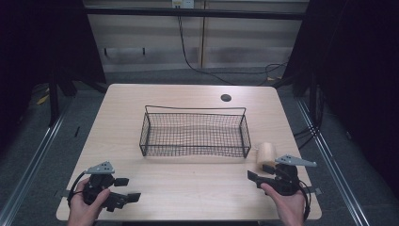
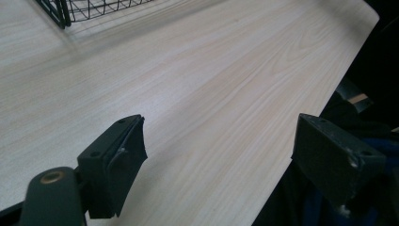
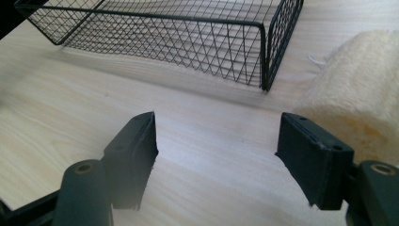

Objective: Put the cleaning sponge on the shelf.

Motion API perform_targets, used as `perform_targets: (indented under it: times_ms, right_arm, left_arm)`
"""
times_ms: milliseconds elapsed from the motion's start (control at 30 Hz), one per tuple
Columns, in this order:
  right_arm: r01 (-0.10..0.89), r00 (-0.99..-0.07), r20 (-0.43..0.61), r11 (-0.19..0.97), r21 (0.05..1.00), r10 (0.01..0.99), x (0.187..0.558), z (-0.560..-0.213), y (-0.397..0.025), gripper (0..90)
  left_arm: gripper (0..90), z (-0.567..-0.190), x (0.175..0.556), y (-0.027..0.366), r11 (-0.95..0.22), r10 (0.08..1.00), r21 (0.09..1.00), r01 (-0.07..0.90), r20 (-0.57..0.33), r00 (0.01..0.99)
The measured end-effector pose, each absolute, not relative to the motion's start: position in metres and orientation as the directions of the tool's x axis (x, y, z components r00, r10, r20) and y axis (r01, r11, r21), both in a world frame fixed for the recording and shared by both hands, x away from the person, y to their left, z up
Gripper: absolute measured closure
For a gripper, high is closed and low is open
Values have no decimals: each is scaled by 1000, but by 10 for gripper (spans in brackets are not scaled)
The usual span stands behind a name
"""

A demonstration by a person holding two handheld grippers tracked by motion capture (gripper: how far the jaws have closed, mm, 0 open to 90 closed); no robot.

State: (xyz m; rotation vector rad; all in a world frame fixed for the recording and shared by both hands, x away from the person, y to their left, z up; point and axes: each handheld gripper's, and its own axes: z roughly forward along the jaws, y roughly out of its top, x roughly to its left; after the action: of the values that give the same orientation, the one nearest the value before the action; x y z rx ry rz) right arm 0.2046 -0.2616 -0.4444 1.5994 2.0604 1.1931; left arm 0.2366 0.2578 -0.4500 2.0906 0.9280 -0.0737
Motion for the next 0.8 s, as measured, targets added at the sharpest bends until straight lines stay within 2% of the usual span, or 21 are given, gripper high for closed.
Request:
perform_targets:
  times_ms: [200, 300, 400, 567, 600, 800]
  right_arm:
    - [702, -372, 323, 36, 711, 870, 205, -441, -263, 369]
    - [688, -362, 313, 25, 726, 878, 202, -436, -263, 409]
    - [703, -356, 351, 1, 711, 866, 201, -431, -265, 398]
    - [701, -350, 328, 13, 713, 877, 199, -425, -266, 436]
    - [706, -352, 349, 1, 708, 868, 201, -422, -267, 437]
    - [730, -336, 347, 10, 683, 875, 207, -407, -269, 396]
  left_arm:
    - [174, -448, 237, 260, -360, 612, 674, 644, -350, 709]
    - [174, -448, 238, 260, -345, 622, 672, 655, -359, 696]
    - [173, -449, 241, 262, -313, 641, 659, 684, -384, 664]
    - [183, -450, 243, 260, -321, 671, 647, 692, -360, 648]
    - [254, -451, 242, 258, -328, 665, 631, 703, -374, 646]
    - [357, -449, 240, 255, -343, 657, 642, 686, -358, 663]
